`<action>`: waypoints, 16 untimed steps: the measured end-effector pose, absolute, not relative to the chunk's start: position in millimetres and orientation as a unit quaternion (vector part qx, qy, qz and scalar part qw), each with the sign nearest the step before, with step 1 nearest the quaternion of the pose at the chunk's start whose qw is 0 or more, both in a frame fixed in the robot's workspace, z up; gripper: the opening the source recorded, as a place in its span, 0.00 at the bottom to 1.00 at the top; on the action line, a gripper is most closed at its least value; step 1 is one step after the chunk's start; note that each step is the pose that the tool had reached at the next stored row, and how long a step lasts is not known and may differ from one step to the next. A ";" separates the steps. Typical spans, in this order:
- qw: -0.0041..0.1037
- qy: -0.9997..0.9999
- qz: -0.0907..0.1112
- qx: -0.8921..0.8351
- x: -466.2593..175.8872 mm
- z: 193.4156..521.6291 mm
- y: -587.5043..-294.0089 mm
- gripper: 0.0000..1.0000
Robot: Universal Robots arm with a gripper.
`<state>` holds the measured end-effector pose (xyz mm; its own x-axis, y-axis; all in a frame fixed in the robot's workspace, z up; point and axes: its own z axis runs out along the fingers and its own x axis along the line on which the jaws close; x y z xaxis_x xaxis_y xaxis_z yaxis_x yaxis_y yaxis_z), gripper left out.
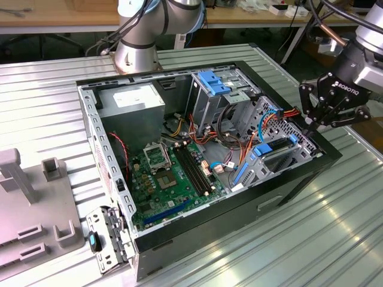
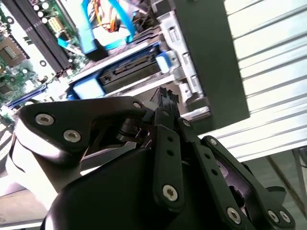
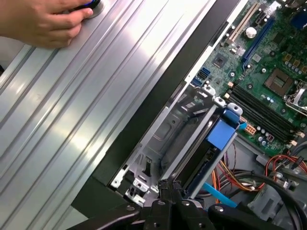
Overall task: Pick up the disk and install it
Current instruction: 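Insert the first disk wire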
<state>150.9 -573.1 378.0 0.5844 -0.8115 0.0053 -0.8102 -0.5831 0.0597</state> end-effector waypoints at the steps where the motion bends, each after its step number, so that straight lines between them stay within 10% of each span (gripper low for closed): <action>1: 0.028 -0.455 -0.011 0.890 154.2 378.0 -572.9 0.11; 16: 0.030 -0.450 -0.010 0.892 180.7 378.0 -522.8 0.11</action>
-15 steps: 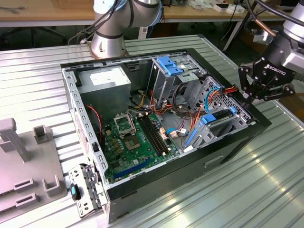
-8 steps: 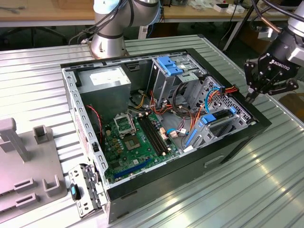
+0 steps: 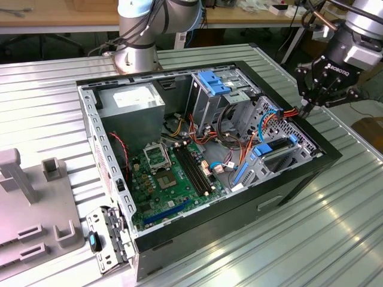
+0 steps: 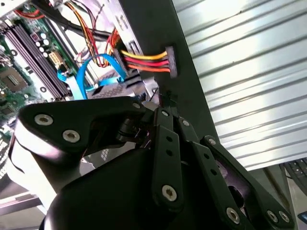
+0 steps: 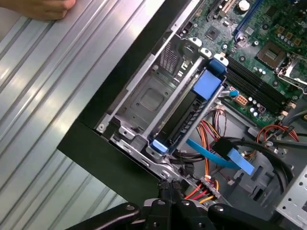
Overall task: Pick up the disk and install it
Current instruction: 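Insert the first disk wire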
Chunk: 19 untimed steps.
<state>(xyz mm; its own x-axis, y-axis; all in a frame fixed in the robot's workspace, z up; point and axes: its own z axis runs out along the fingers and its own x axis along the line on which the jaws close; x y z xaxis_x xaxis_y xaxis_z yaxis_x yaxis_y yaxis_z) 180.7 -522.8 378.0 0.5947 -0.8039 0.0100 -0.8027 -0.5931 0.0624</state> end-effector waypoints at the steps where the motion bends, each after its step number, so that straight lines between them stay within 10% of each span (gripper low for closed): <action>1: 0.030 -0.449 -0.010 0.893 180.9 378.0 -519.9 0.11; 19: 0.031 -0.424 -0.009 0.905 187.5 377.9 -466.9 0.11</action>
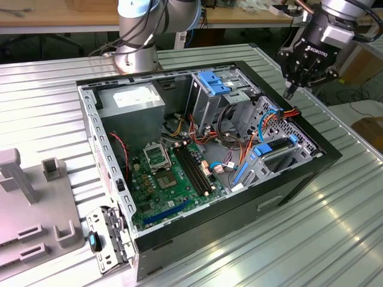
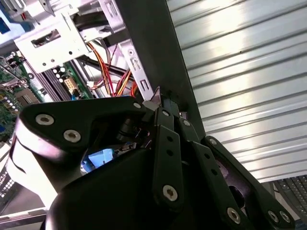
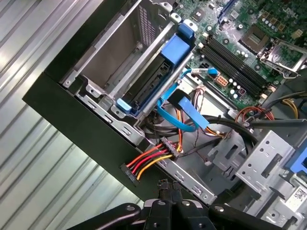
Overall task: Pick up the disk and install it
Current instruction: 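Insert the first disk wire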
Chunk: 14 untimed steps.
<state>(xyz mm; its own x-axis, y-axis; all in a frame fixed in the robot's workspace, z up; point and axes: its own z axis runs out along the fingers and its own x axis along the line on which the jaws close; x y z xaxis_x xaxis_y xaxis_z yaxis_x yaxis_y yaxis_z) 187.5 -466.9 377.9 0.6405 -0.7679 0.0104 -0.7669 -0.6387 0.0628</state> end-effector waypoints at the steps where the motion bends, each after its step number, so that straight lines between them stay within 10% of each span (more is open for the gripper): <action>1: 0.031 -0.423 -0.009 0.906 187.8 377.9 -465.2 0.11; 14: 0.031 -0.329 -0.005 0.944 188.5 377.9 -470.4 0.11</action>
<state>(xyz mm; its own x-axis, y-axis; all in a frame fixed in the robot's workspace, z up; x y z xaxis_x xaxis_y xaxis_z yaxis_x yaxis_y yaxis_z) 188.5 -470.4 377.9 0.7841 -0.6206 0.0109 -0.6199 -0.7822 0.0627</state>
